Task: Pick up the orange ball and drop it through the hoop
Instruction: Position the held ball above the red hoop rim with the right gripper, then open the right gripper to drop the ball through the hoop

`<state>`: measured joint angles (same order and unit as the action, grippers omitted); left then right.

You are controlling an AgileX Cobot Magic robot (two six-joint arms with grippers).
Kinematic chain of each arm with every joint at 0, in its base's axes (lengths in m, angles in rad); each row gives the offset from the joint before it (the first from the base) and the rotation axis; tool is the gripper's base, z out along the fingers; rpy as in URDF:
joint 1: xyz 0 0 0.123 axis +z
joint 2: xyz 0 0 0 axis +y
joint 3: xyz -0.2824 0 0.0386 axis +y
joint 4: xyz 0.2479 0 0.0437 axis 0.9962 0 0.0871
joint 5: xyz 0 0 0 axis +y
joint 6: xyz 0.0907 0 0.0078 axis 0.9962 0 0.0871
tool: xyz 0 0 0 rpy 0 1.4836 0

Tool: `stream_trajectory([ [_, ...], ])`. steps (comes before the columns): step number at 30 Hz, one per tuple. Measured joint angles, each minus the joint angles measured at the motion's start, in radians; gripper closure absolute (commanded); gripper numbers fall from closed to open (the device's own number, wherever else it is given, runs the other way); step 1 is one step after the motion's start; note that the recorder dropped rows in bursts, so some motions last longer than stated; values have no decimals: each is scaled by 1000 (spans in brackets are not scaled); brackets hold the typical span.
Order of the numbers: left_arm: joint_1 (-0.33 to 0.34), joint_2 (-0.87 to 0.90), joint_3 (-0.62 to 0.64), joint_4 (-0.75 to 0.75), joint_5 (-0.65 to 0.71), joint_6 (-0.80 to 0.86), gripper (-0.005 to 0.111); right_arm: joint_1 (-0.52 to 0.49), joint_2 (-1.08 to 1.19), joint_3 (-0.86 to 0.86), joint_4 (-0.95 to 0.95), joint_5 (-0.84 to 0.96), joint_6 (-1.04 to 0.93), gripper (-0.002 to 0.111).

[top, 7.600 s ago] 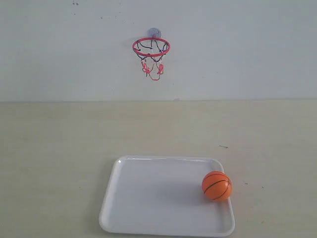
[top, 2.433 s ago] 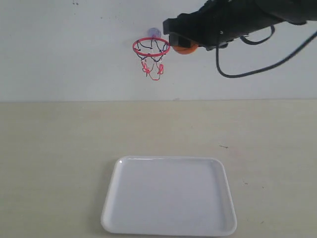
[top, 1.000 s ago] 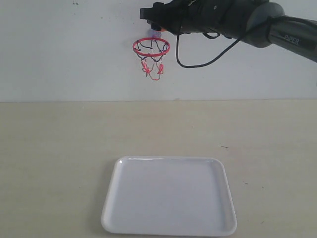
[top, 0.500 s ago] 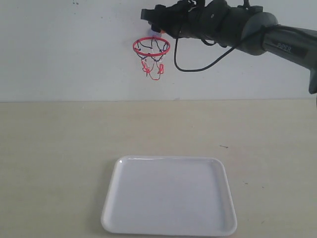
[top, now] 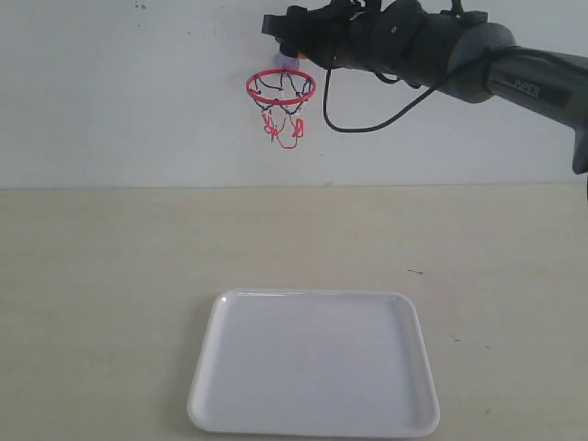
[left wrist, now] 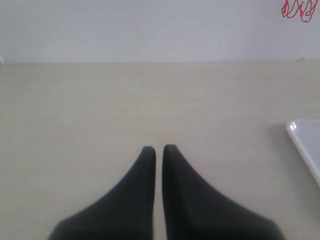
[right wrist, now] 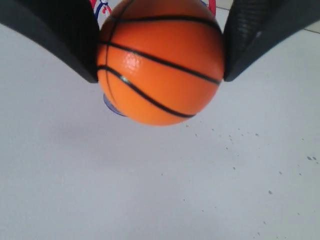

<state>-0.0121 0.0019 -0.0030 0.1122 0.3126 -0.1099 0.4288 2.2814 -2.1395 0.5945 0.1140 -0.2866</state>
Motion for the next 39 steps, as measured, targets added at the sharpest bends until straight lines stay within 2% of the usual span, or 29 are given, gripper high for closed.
stream_trajectory([
  [8, 0, 0, 0, 0, 0, 0, 103, 0, 0, 0, 0, -2, -2, 43],
  [15, 0, 0, 0, 0, 0, 0, 103, 0, 0, 0, 0, -16, -2, 27],
  [27, 0, 0, 0, 0, 0, 0, 103, 0, 0, 0, 2, -13, 0, 27],
  [35, 0, 0, 0, 0, 0, 0, 103, 0, -50, 0, -20, 91, -23, 27],
  [37, 0, 0, 0, 0, 0, 0, 103, 0, -67, 0, -36, 140, -23, 30],
  [39, 0, 0, 0, 0, 0, 0, 103, 0, -76, -2, -42, 195, -20, 37],
])
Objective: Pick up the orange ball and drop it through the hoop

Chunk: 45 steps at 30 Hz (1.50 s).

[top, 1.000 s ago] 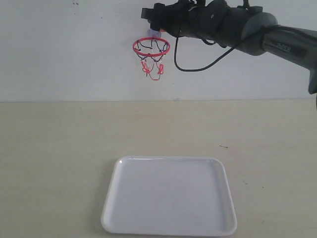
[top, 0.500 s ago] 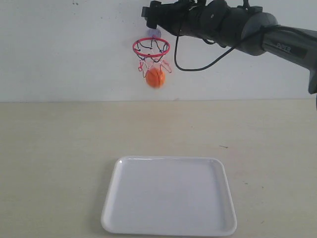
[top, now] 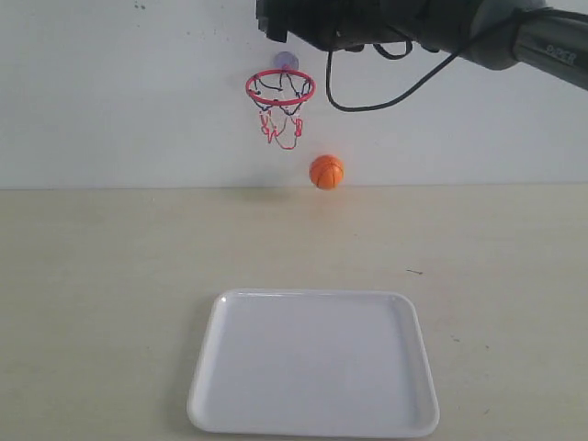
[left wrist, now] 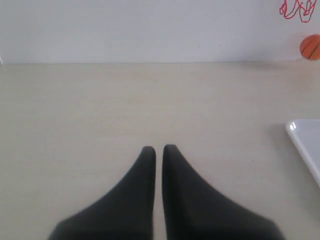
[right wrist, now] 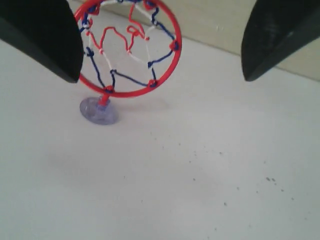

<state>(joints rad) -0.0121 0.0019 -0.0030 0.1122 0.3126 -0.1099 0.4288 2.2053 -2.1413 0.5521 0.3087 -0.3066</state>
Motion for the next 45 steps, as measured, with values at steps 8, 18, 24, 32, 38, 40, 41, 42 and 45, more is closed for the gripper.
stream_trajectory([
  [8, 0, 0, 0, 0, 0, 0, 103, -43, -3, 0, -15, 300, 2, 80],
  [18, 0, 0, 0, 0, 0, 0, 103, -66, -109, 198, -13, 420, 13, 108],
  [24, 0, 0, 0, 0, 0, 0, 103, -68, -312, 551, 2, 315, -22, 108],
  [32, 0, 0, 0, 0, 0, 0, 103, -68, -809, 1280, 105, 32, -33, 108],
  [38, 0, 0, 0, 0, 0, 0, 103, -68, -1144, 1569, 115, 109, -31, 108],
  [40, 0, 0, 0, 0, 0, 0, 103, -68, -1196, 1579, 115, 164, -31, 108],
  [41, 0, 0, 0, 0, 0, 0, 103, -68, -1216, 1581, 115, 174, -31, 108],
  [42, 0, 0, 0, 0, 0, 0, 103, -68, -1228, 1583, 115, 178, -31, 108],
  [45, 0, 0, 0, 0, 0, 0, 103, -68, -1243, 1583, 116, 182, -29, 108],
])
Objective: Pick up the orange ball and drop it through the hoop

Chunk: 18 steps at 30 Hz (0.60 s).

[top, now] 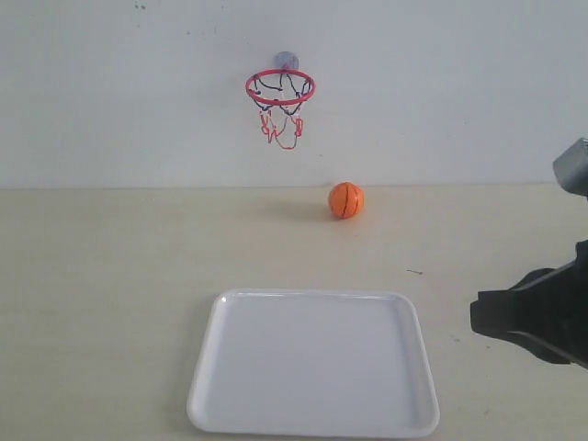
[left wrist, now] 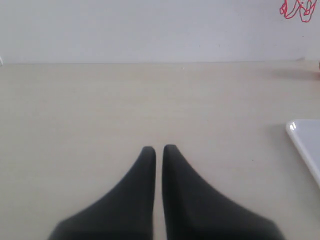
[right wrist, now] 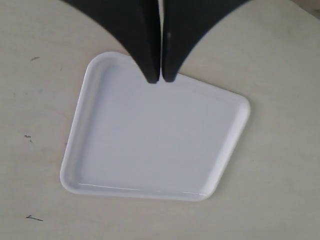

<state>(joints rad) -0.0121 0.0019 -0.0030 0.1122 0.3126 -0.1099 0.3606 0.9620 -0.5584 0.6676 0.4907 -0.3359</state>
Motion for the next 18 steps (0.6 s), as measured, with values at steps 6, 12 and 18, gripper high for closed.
stream_trajectory([
  [6, 0, 0, 0, 0, 2, 0, 103, 9, -5, 0, 7, 1, 0, 108],
  [12, 0, 0, 0, 0, 2, 0, 103, 9, -10, 0, 7, -1, 0, 108],
  [18, 0, 0, 0, 0, 2, 0, 103, 9, -106, 9, 3, -18, -7, 108],
])
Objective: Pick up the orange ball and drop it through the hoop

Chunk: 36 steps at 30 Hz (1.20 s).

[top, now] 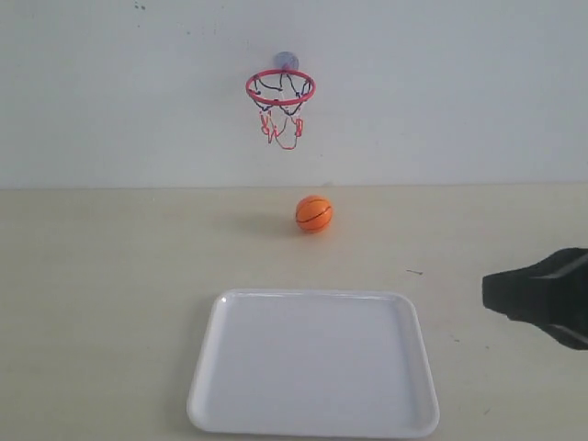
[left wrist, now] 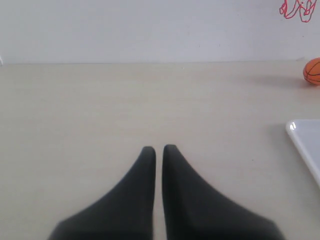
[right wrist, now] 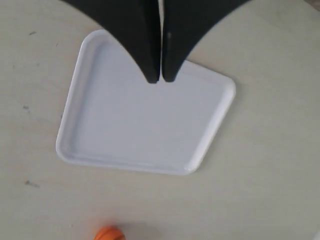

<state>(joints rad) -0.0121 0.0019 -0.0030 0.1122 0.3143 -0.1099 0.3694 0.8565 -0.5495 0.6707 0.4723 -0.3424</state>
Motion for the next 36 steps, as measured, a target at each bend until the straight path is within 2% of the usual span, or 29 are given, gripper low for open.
stream_trajectory([
  [4, 0, 0, 0, 0, 0, 0, 103, 0, -108, 71, 2, -79, -5, 108],
  [17, 0, 0, 0, 0, 0, 0, 103, 0, -534, 531, 76, -383, 26, 108],
  [27, 0, 0, 0, 0, 0, 0, 103, 0, -778, 544, 84, -444, 13, 108],
  [36, 0, 0, 0, 0, 0, 0, 103, 0, -829, 545, 84, -444, -15, 108],
])
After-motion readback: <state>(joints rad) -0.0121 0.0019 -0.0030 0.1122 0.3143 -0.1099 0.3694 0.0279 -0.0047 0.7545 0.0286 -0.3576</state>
